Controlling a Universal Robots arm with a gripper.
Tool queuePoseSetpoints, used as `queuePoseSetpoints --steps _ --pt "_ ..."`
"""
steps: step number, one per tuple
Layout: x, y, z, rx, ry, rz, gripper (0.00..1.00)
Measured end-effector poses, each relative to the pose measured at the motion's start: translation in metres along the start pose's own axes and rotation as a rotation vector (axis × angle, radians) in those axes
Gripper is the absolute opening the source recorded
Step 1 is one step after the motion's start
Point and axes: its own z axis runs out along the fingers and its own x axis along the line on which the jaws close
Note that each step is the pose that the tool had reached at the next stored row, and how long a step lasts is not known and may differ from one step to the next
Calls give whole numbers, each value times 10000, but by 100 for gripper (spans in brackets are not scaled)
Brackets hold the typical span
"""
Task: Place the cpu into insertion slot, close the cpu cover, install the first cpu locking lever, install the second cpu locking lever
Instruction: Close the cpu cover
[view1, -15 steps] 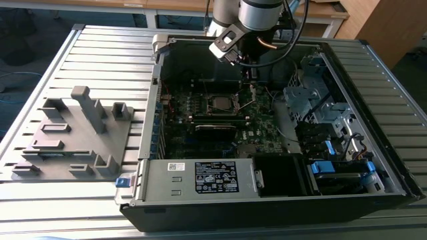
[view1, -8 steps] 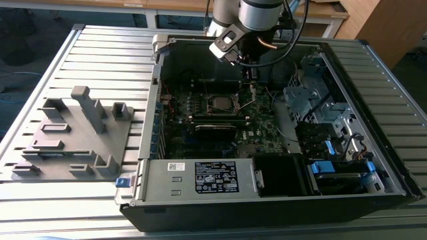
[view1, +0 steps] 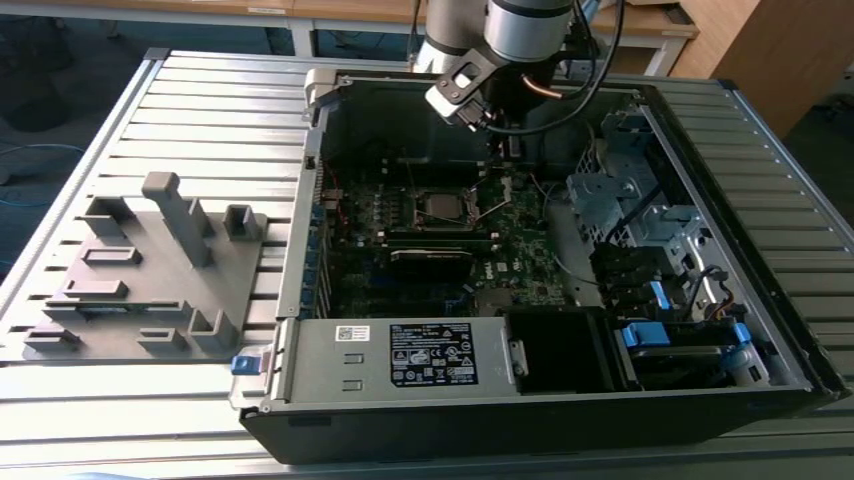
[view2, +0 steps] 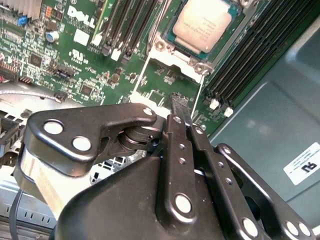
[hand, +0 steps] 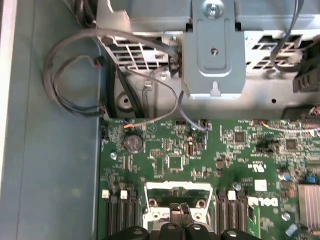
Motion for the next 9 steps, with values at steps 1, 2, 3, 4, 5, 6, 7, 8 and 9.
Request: queuePoseSetpoints --steps 1,2,3,4,5,6,7,8,9 --pt "0 17 1 0 0 0 11" --pt "0 33 3 0 1 2 11" --pt "0 47 5 0 1 1 11" --pt "0 62 6 0 1 2 11" --pt "1 78 8 0 1 2 11" --pt "1 95 11 0 1 1 11" --pt "1 112 13 0 1 1 11" --pt "1 130 15 0 0 1 11" --pt "1 148 18 0 1 2 11"
